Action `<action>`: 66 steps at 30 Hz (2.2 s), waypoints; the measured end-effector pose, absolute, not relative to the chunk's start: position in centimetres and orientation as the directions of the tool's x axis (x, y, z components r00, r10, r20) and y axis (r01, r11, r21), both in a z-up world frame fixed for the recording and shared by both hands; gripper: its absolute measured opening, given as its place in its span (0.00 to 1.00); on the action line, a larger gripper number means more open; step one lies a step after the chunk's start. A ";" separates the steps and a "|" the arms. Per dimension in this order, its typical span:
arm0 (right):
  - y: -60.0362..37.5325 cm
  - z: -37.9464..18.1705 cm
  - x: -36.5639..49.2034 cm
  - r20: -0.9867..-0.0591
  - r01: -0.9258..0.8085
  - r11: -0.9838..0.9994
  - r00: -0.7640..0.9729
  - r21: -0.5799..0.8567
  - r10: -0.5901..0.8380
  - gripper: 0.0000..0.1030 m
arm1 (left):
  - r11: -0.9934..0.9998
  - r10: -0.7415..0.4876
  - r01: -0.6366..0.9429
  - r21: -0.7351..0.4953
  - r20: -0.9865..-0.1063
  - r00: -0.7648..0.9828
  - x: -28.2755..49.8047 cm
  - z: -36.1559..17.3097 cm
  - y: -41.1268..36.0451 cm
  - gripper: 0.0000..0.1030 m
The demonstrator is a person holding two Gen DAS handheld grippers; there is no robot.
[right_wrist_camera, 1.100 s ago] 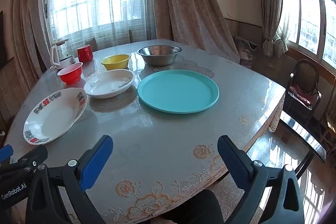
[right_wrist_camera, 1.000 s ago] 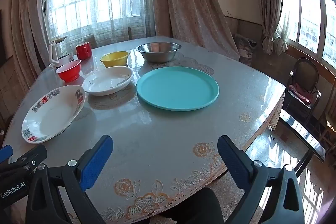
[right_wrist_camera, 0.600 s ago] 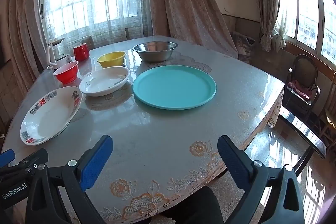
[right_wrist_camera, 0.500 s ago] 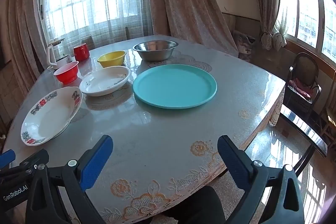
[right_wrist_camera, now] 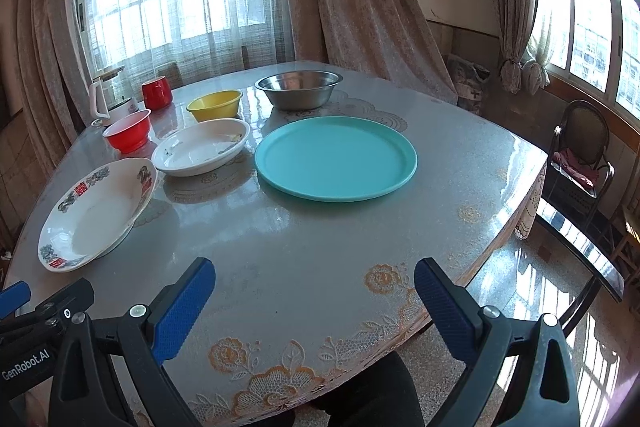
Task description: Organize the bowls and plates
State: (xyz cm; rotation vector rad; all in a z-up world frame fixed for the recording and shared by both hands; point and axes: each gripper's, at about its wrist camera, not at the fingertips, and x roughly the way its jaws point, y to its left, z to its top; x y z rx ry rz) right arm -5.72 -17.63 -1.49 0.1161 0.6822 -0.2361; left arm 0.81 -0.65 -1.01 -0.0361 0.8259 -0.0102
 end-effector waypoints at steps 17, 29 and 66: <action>-17.8 -1.5 -5.6 -0.630 0.263 0.964 0.755 0.036 -0.182 0.98 | 1.000 -0.023 0.002 -0.030 -0.736 0.677 1.1 -1.1 -0.7 1.00; -17.5 -1.4 -5.4 -0.628 0.252 0.967 0.757 0.029 -0.178 0.98 | 1.000 -0.023 0.009 -0.023 -0.733 0.679 1.4 -0.9 -0.7 1.00; -17.1 -0.8 -1.0 -0.619 0.028 0.997 0.785 0.075 0.024 1.00 | 0.981 -0.183 0.078 -0.175 -0.730 0.658 5.8 1.1 3.4 1.00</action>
